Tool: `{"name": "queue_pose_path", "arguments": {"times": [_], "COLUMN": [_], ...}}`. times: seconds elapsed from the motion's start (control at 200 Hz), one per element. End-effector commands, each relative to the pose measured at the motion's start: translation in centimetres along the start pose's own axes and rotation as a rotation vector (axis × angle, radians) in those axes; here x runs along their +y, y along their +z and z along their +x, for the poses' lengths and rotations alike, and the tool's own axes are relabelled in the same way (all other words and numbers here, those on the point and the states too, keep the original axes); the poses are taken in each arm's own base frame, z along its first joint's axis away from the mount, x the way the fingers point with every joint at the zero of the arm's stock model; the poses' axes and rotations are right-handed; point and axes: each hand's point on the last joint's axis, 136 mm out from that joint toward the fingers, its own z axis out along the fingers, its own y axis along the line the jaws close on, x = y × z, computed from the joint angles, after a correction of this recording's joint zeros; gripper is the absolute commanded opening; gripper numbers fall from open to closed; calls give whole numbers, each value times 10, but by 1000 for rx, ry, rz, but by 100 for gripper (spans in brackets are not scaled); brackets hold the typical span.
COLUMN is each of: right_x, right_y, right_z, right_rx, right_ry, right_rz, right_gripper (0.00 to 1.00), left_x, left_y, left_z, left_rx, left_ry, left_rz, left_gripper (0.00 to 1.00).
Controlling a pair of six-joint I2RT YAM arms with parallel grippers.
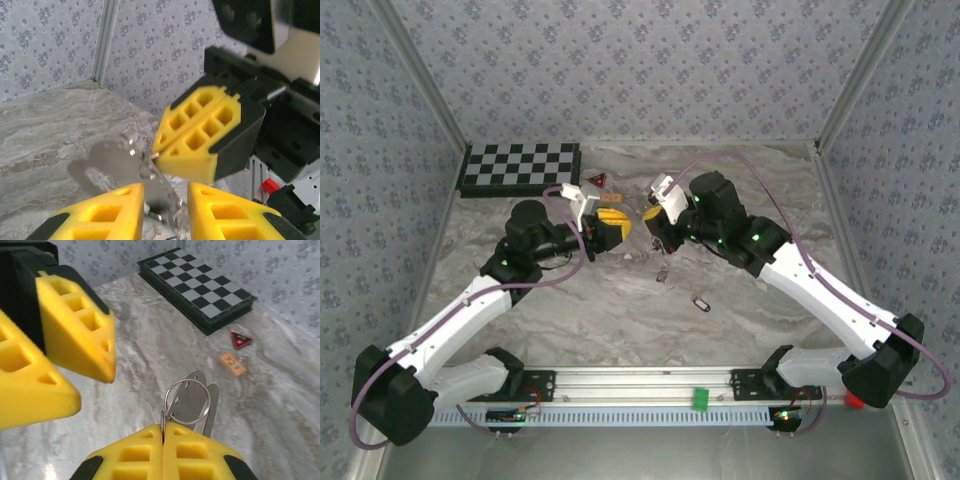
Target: Put the keys on the keyring
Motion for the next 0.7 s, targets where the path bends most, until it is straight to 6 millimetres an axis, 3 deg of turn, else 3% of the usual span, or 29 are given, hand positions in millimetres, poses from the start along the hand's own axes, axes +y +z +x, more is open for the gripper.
{"name": "queue_pose_path", "arguments": {"times": [0.0,0.16,0.235,0.45,0.695], "right_x": [-12,-17,-6,6,5], "right_y": [-7,-5,-5,-15,-54], "right_z": [1,6,3,-29,-71], "right_rx": [90,203,189,-39,-358], "right_ry": [-128,-162,-126,-4,104], "right_rz": [92,105,36,-73,-160], "right_gripper": [0,0,0,0,0], "left_x": [-7,-6,-5,-7,-1], "left_y": [-7,-7,-6,-4,0], "left_z": [-9,-4,-2,-4,-10], "left_rx": [-27,-15,-13,-19,-40], "left_ry": [64,68,66,48,35], "left_rz": [10,11,11,23,-1], "left_gripper": [29,29,29,33,41]}}
